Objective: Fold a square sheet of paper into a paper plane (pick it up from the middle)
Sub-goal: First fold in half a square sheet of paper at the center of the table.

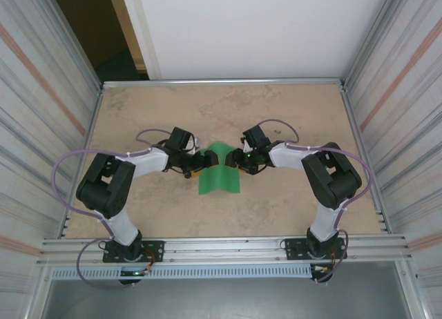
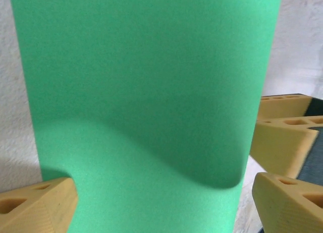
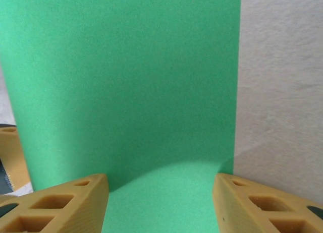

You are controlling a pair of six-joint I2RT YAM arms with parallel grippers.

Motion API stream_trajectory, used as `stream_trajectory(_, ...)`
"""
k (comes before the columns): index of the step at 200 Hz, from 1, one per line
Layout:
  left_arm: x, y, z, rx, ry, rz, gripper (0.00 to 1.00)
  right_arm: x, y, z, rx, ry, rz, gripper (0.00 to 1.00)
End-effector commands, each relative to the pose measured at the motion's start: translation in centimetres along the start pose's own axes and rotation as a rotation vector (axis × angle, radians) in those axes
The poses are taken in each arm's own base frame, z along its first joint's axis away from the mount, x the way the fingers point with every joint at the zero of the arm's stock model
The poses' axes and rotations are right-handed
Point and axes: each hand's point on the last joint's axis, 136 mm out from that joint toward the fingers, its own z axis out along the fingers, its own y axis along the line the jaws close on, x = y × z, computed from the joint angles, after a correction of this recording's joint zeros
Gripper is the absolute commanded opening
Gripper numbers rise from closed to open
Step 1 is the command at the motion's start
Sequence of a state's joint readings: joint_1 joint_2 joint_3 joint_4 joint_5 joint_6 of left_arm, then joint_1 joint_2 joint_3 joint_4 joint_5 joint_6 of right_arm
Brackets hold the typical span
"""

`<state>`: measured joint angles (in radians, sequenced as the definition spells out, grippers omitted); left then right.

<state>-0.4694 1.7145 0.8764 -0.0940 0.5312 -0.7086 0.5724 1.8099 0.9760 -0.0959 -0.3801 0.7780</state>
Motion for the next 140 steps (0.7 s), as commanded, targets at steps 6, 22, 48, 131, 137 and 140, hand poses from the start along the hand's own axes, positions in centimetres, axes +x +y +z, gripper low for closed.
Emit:
stream_trajectory(6,1.5,2.9,1.4,-0.059,0.041,-0.021,0.92,1.0,-0.6,1.6,0.025,0.057,0.022,0.54)
stream_trajectory(22,1.6,3.3,1.4,-0.076,0.048,-0.021,0.92,0.9,-0.1,2.0,0.007,0.062,0.025,0.53)
stream_trajectory(48,1.8,3.8,1.3,-0.116,0.061,-0.029,0.89,0.9,0.6,2.4,-0.02,0.073,0.026,0.52)
stream_trajectory(131,2.2,5.3,1.4,-0.239,0.11,-0.025,0.68,0.8,0.8,2.1,-0.097,0.063,0.086,0.51)
stream_trajectory(137,2.1,5.2,1.4,-0.236,0.109,-0.022,0.65,0.7,0.6,2.0,-0.103,0.06,0.092,0.52)
stream_trajectory(140,2.1,5.1,1.3,-0.233,0.107,-0.02,0.63,0.6,0.6,1.8,-0.108,0.056,0.094,0.52)
